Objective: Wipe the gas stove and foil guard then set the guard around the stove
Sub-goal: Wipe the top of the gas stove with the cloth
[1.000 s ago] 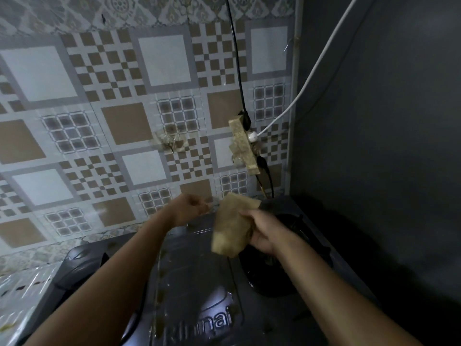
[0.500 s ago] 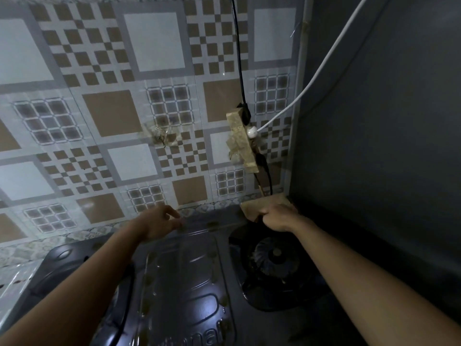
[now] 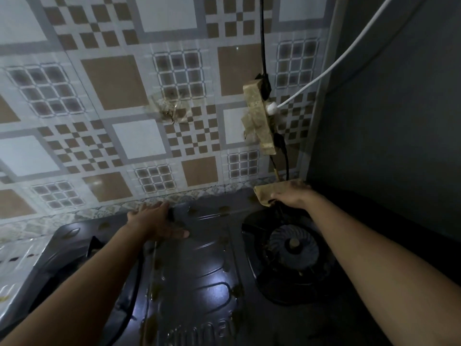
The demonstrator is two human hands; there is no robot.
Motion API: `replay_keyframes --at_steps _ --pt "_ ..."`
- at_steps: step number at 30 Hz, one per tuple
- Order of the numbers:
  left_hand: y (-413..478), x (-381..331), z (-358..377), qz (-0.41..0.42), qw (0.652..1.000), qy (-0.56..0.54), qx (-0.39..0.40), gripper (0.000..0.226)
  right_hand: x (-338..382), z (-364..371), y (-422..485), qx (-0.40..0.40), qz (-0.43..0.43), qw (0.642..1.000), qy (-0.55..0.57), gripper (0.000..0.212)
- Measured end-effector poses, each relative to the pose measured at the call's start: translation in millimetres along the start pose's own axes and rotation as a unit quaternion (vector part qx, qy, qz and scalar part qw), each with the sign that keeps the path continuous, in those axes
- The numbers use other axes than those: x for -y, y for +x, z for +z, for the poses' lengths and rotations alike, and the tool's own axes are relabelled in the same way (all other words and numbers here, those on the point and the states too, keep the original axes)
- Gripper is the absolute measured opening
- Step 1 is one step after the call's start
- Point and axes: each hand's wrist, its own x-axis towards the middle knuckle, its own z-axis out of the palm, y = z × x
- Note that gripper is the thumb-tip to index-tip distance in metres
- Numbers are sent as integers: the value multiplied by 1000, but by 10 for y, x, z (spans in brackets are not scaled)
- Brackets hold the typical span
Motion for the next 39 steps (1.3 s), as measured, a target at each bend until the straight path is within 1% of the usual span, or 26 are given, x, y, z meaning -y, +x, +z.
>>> replay_keyframes --at_steps 3,5,7,9,12,16,20,22,26,29,32,36,39 --pt "11 33 20 0 1000 -12 19 139 23 -27 33 13 3 1000 3 114" --pt "-50 6 -12 -8 1000 15 26 136 56 -36 36 11 15 1000 -10 123" --pt "-109 -41 -38 -14 998 52 31 135 61 -13 91 7 21 999 -23 125" --pt "-133 -51 -34 -14 997 63 31 134 93 -6 125 14 30 999 -28 128" --pt "-125 -58 -41 -15 998 55 39 134 162 -61 64 25 38 998 -41 117" --pt "-88 -71 -56 -16 996 67 47 134 192 -94 4 32 40 995 -86 111" --pt "-59 -78 -58 -16 996 77 46 135 289 -171 -86 72 35 987 -138 97" --pt "-26 -68 -52 -14 996 81 44 136 348 -208 -112 84 39 984 -155 94" --pt "100 -13 -2 12 996 77 48 158 395 -232 -158 88 29 978 -184 85" --pt "138 13 23 13 997 71 37 156 424 -247 -205 78 13 973 -215 80" --pt "168 34 39 18 996 75 35 158 431 -263 -197 86 20 968 -233 82" --pt "174 44 38 14 997 69 41 157 531 -187 -193 122 16 964 -235 96" --pt "119 28 23 8 996 74 44 160 644 -37 -238 103 -15 966 -235 101"
